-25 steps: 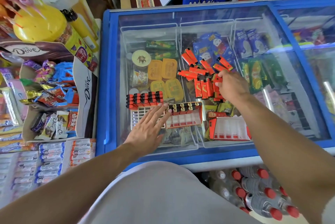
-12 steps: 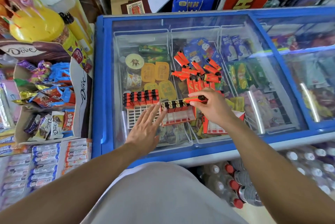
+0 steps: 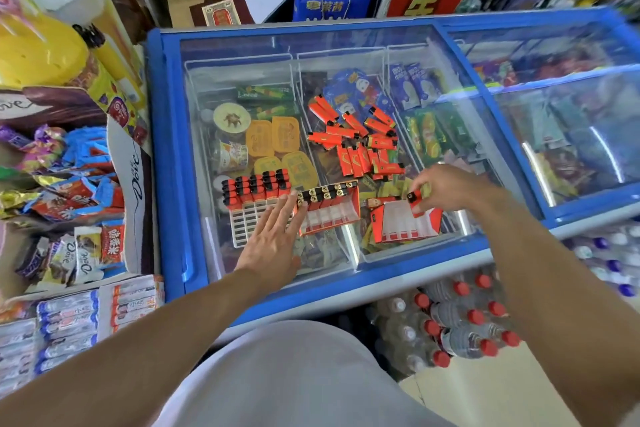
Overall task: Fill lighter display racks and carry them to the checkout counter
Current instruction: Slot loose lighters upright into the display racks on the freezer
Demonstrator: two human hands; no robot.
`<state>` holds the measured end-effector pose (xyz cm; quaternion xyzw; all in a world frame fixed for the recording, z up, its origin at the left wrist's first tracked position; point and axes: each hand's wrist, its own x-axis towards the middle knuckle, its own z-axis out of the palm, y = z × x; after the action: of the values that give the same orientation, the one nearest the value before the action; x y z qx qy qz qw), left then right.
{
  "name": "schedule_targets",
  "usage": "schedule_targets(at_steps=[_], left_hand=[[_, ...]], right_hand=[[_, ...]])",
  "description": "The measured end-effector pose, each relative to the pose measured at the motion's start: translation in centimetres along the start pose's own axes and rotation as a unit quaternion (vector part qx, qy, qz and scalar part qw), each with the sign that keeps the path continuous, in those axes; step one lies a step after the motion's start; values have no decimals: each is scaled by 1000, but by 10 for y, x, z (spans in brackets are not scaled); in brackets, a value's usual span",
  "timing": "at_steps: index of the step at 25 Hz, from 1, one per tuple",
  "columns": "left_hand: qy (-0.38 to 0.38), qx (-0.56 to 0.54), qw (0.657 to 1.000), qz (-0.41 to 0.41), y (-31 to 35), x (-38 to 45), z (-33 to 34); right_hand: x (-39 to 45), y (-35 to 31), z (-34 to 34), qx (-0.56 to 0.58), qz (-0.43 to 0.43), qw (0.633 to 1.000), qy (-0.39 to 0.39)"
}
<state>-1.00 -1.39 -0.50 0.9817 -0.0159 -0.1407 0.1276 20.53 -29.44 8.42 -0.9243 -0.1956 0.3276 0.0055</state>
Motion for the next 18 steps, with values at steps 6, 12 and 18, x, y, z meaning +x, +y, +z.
schedule_targets(at_steps=[6,12,18], left_hand=[[12,34,999,25,10,1,-5],[-4,75,996,38,40,13,-11],[-5,121,991,63,63,40,-11]], right_hand=[[13,8,50,54,-51,988,134],[33,5,58,49,-110,967,226],[68,4,36,13,-187,960,208]])
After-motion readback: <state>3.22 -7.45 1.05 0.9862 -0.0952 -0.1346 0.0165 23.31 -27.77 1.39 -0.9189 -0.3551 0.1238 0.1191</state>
